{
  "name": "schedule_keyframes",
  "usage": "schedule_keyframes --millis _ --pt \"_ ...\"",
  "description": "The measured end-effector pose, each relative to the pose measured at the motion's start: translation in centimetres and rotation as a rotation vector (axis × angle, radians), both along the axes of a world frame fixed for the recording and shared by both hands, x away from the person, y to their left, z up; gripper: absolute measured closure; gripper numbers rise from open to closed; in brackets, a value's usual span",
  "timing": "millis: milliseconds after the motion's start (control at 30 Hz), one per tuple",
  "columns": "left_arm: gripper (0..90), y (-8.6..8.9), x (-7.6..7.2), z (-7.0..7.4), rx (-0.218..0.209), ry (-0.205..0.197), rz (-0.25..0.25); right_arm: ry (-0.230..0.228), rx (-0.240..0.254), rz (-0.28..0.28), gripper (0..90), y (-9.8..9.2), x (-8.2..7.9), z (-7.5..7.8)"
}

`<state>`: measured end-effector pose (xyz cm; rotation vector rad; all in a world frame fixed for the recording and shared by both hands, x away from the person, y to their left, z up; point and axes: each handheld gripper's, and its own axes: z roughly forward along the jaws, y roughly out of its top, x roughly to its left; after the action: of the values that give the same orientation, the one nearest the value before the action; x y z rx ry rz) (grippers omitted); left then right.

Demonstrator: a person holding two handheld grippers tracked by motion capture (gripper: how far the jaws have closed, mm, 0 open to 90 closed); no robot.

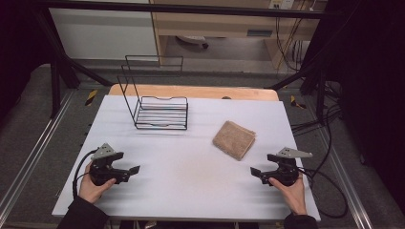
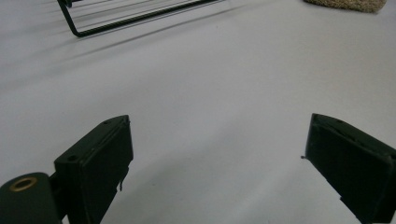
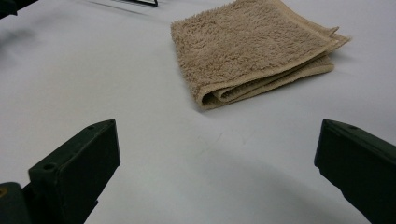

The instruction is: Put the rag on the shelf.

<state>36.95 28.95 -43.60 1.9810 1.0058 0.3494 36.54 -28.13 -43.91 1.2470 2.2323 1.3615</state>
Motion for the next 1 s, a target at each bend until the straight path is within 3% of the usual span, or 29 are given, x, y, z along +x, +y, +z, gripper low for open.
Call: schedule_keyframes --millis 467,1000 --pt "7.8 0.0 -0.1 -0.2 0.009 0.007 -0.008 -0.002 -0.02 -0.003 1.4 0.5 0.0 0.1" --pt "7.3 0.0 -0.1 -0.1 0.003 0.008 -0.007 -0.014 -0.072 0.001 2.0 3.6 0.6 0.6"
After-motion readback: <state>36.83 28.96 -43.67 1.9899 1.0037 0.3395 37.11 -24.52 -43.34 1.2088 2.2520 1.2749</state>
